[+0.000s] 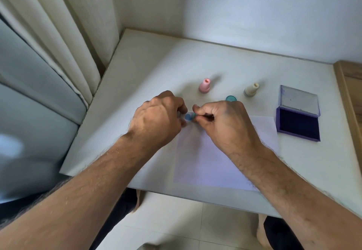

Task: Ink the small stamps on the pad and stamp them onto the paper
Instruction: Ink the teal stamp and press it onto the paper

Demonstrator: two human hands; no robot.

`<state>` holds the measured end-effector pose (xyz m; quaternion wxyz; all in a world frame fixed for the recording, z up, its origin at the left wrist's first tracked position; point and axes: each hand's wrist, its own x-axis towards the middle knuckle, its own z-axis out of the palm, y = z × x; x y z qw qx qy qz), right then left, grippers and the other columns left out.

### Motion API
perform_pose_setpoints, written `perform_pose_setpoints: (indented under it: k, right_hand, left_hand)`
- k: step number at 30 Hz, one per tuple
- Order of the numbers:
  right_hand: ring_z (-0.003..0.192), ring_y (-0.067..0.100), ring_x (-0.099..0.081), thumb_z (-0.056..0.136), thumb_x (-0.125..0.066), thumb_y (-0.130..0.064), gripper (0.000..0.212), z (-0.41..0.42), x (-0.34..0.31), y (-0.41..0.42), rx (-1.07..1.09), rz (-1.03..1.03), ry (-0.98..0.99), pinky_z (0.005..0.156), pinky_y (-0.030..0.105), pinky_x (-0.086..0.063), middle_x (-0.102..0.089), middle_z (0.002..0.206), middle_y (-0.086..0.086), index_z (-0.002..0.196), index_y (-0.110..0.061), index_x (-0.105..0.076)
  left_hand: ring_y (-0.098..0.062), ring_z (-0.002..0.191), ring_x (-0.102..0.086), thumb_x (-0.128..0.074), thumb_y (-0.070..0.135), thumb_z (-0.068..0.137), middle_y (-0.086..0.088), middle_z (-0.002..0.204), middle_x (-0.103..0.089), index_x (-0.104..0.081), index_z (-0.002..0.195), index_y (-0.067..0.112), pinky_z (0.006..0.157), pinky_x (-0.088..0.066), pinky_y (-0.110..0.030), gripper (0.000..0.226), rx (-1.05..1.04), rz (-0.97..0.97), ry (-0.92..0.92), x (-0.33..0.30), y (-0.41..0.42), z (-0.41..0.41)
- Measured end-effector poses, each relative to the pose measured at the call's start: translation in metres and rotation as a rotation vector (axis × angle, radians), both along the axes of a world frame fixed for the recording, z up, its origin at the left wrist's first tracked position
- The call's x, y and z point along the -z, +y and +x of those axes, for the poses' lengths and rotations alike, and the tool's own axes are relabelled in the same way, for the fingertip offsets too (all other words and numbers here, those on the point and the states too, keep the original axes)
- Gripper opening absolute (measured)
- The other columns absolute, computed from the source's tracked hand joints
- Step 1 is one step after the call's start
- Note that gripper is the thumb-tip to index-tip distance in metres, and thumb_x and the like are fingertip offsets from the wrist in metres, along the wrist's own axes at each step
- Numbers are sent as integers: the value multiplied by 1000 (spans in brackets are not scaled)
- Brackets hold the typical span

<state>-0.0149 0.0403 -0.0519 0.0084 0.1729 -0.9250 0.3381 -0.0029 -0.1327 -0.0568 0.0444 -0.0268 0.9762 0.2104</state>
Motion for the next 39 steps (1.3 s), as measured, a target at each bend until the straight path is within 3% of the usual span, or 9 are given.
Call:
perform_pose_setpoints:
  k: [6,11,13,15,17,19,23,27,39]
  right_hand:
    - [66,20,-68,84,-77,-17,5,2,-2,-1,-11,15,4,63,33,-58,-75,75,4,89,-16,-77]
    - [74,4,-64,80,-81,-16,20,0,-3,0,61,-56,-102,72,5,-49,-77,89,-2,99,-16,-77]
    - [77,2,-68,79,-81,-15,22,2,-4,2,124,-148,-185,74,3,-48,-77,89,-4,101,-17,-77]
    - [80,-1,-69,80,-80,-17,22,2,-6,5,211,-281,-270,78,6,-49,-77,90,-6,101,-21,-77]
    - [87,4,-71,83,-77,-16,20,1,-10,10,293,-449,-371,86,20,-55,-77,93,-3,102,-21,-76]
    - [88,16,-73,87,-71,-9,17,0,-15,17,372,-680,-498,85,33,-59,-75,94,6,102,-15,-74]
    - [86,28,-73,92,-64,-1,13,-1,-26,33,504,-972,-665,75,34,-62,-71,94,18,101,-7,-70]
    - [89,31,-74,93,-61,1,12,-4,-29,48,578,-1093,-742,73,35,-62,-72,94,22,102,-3,-68]
    - [87,27,-76,92,-64,-2,5,-25,-45,78,710,-1262,-593,68,31,-61,-74,92,20,96,-3,-67]
  left_hand:
    - [-19,84,-60,-73,42,77,14,97,-61,-64,91,38,67,-40,-26,17,16,-41,-54,-7,2,-7]
    - [-18,86,-62,-72,43,74,13,96,-64,-62,86,37,67,-42,-26,17,38,-89,-109,-15,6,-14]
    - [-18,87,-62,-73,43,72,13,95,-65,-62,86,37,69,-45,-27,19,34,-92,-121,-17,6,-15]
    - [-18,89,-63,-76,45,69,14,93,-67,-63,90,39,75,-50,-30,25,33,-89,-142,-20,5,-16]
    - [-15,88,-63,-81,45,67,16,90,-67,-65,98,41,77,-52,-31,35,16,-40,-172,-27,3,-16]
    - [-12,82,-63,-85,38,68,17,85,-67,-67,101,40,68,-50,-25,38,-44,59,-174,-34,2,-18]
    - [-3,68,-60,-78,25,79,18,73,-65,-71,95,32,49,-38,-17,20,-154,163,-56,-42,9,-21]
    - [5,64,-55,-74,21,82,20,68,-63,-71,93,31,47,-37,-16,15,-126,180,-10,-44,26,-24]
    - [-16,78,-63,-69,32,86,10,79,-67,-73,90,31,66,-52,-25,5,40,191,107,-36,82,-36]
